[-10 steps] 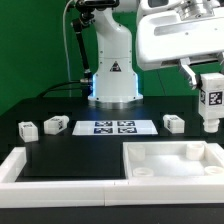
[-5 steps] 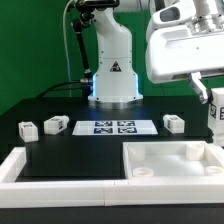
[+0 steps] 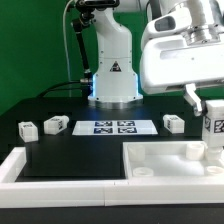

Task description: Assemble square table

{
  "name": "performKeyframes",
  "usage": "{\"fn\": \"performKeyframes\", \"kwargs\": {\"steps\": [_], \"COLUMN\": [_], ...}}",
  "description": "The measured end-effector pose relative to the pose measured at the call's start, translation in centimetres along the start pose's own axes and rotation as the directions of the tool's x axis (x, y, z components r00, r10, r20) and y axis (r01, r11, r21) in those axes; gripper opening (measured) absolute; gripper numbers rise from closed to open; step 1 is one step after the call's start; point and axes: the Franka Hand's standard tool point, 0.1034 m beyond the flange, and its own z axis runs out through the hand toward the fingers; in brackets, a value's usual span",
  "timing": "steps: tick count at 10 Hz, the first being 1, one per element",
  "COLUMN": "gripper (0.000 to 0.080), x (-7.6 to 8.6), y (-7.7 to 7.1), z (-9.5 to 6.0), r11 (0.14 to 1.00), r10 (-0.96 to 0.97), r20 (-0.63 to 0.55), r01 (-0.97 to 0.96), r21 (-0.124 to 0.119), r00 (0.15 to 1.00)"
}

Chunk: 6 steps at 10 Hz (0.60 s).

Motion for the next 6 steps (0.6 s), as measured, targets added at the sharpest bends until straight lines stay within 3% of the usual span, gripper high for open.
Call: {"fn": "performKeyframes", "kwargs": {"steps": [2, 6], "gripper": [0.0291, 0.0291], "x": [-0.88, -0.96], "y": [-0.17, -0.26], "z": [0.61, 1.17], "r11": [1.0, 1.0], "r10": [-0.001, -0.001], "r20": [0.013, 0.016], "r01": [0.001, 0.001], "r21": [0.002, 0.003], "r00": [1.0, 1.0]}}
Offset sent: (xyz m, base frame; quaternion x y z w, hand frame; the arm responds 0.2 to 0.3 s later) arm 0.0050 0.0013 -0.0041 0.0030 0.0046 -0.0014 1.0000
